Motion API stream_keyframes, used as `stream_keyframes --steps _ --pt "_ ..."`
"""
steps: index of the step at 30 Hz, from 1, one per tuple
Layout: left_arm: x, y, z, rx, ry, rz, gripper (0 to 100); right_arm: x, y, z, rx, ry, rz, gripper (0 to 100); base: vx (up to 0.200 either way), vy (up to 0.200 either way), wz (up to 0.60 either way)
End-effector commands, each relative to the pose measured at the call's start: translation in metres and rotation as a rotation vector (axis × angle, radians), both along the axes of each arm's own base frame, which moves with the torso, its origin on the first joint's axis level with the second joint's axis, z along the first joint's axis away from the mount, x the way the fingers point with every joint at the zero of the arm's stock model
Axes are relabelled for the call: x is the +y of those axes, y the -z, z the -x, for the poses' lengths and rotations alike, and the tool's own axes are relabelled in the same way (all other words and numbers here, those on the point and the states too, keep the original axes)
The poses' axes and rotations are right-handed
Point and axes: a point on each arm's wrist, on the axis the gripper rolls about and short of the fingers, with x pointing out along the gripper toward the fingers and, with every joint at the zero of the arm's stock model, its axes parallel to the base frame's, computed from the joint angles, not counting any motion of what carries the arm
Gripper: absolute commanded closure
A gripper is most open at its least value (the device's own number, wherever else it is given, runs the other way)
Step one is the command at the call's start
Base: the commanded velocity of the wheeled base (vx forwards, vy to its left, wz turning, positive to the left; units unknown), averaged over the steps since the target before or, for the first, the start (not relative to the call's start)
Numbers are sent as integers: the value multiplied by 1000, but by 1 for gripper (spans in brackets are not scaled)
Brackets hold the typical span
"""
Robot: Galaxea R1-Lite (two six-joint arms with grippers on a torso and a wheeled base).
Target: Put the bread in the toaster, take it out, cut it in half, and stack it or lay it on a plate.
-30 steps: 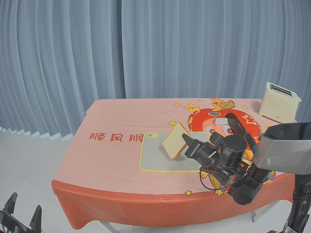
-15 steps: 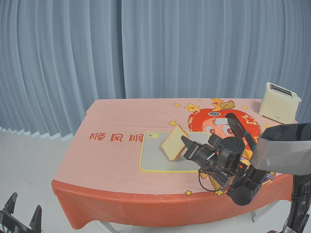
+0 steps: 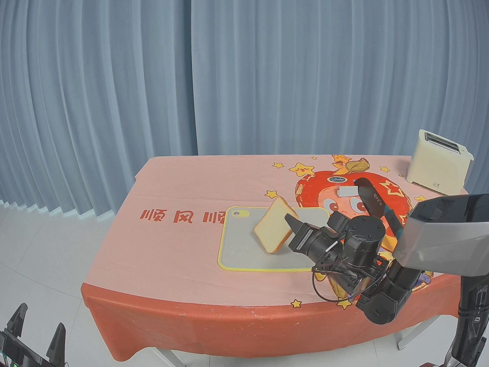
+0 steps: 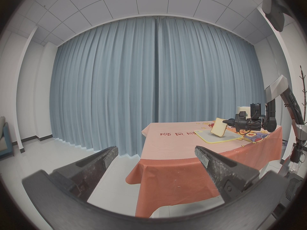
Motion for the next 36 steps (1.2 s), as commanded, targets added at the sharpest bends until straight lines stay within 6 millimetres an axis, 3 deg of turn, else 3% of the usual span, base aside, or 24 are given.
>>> stream_keyframes --steps 1,17,18,36 --pt "0 5 -1 17 0 -1 0 0 -2 0 -10 2 -7 100 0 0 0" --pt "0 5 -1 17 0 1 0 1 0 0 -10 5 -1 100 0 0 0" --pt "0 5 -1 17 0 1 0 1 0 0 -10 5 -1 0 0 0 0" --pt "0 5 -1 17 0 -1 0 -4 1 4 -15 45 58 0 0 0 0"
